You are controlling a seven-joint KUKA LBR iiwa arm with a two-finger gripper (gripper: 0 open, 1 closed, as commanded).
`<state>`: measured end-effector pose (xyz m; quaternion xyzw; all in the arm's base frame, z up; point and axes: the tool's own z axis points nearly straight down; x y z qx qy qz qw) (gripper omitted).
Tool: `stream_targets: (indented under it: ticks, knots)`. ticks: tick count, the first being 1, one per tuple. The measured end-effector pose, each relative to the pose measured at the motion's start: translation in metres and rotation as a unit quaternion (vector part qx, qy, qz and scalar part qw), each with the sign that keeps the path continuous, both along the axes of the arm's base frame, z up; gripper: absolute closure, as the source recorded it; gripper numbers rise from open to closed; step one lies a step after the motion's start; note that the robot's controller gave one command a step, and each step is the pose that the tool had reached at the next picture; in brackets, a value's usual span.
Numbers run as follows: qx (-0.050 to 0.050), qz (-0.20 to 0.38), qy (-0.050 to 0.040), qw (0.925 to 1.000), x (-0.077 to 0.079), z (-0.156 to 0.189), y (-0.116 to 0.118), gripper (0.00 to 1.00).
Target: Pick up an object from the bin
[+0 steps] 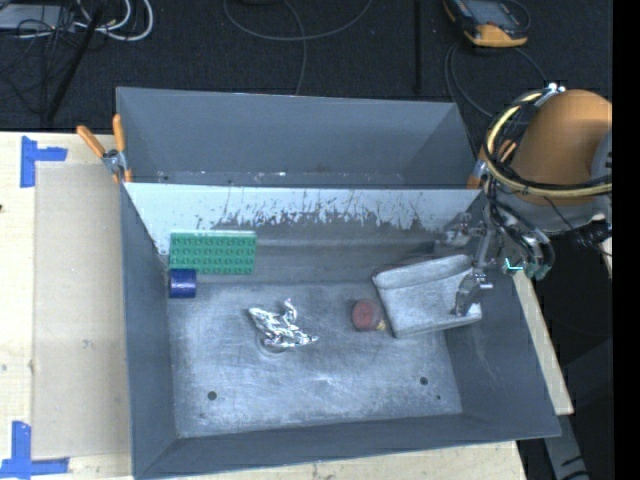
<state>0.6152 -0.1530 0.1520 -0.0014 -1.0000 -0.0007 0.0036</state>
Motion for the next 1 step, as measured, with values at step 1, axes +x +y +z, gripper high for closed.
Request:
stream_targets:
  ticks: [1]
  knots:
    - [-0.003,0.039,-0.0106,0.9992,-0.0100,-0.0490,0.0166,0.00]
